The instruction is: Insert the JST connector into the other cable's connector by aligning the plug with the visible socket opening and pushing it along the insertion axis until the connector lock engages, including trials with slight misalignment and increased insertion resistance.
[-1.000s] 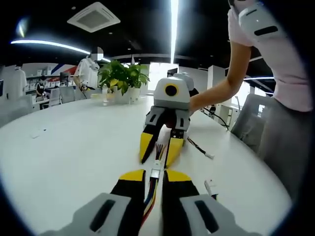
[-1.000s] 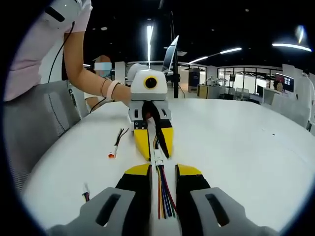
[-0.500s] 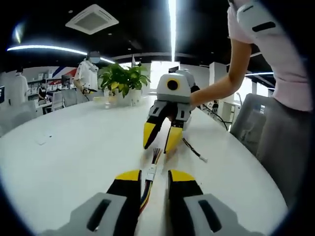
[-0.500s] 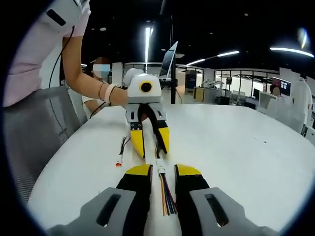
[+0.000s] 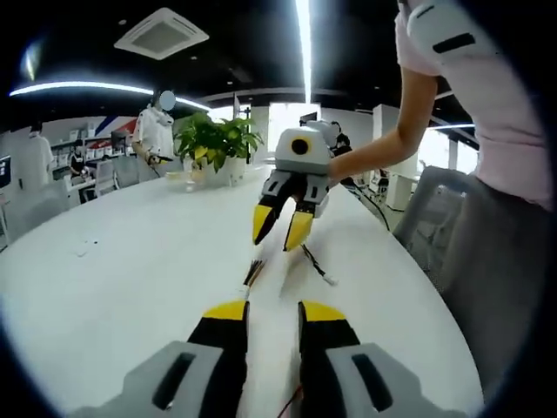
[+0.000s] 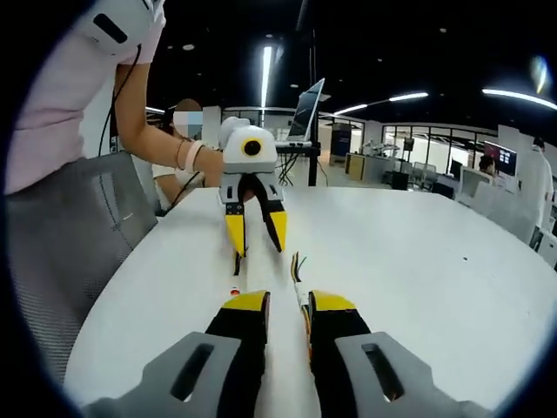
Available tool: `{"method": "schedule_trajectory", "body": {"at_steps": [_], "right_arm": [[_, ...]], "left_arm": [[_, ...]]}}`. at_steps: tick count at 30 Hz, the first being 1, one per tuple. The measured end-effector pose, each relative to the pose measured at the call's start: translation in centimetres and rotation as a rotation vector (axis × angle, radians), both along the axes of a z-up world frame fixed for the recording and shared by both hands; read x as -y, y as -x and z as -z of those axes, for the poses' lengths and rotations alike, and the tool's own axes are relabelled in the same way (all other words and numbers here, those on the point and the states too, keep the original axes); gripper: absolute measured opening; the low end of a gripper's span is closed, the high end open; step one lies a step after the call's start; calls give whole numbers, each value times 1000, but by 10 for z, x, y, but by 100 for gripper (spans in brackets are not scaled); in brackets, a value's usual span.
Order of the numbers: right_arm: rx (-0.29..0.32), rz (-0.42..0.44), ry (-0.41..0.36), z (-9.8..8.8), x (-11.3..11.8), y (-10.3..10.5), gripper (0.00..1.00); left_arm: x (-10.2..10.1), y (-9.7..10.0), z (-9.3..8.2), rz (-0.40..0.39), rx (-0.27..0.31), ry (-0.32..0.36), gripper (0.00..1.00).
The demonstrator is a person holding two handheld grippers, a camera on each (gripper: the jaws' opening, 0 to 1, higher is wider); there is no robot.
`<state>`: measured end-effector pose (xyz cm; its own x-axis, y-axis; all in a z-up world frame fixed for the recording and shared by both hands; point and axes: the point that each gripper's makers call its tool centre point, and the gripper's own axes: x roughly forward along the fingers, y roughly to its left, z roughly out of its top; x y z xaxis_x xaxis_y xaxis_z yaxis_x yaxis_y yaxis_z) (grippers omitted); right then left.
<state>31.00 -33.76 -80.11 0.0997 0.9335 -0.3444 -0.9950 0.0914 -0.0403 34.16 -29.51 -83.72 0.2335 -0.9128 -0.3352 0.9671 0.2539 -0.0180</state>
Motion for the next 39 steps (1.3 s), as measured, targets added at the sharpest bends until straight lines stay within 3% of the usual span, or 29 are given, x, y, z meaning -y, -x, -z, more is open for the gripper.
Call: {"method": "schedule_trajectory", "body": {"at_steps": [4,5,7,13,18,22,39], "right_arm": [[-30,-15,3,4,4,10,15],[-33,-16,5,4,4,11,15],[-40,-17,10,6,6,15,15],[-78,-53,11,8,11,34,9],[-88,-118,51,16,15,51,10],[-85,-161,76,22,14,61,10],[-88,-221,113,38,19,68,9]], "left_arm": [[0,1,3,8,-14,-6,17],[-12,46,-24,9,-24,-7,17],[-15,62,-28,10,-33,-18,17],[-16,68,-20,8,-60,-25,17],[-9,77,-11,16,-73,-56,17],[-10,77,-13,2,-87,-20,17],[-12,78,2,-31,-114,-30,17]]}}
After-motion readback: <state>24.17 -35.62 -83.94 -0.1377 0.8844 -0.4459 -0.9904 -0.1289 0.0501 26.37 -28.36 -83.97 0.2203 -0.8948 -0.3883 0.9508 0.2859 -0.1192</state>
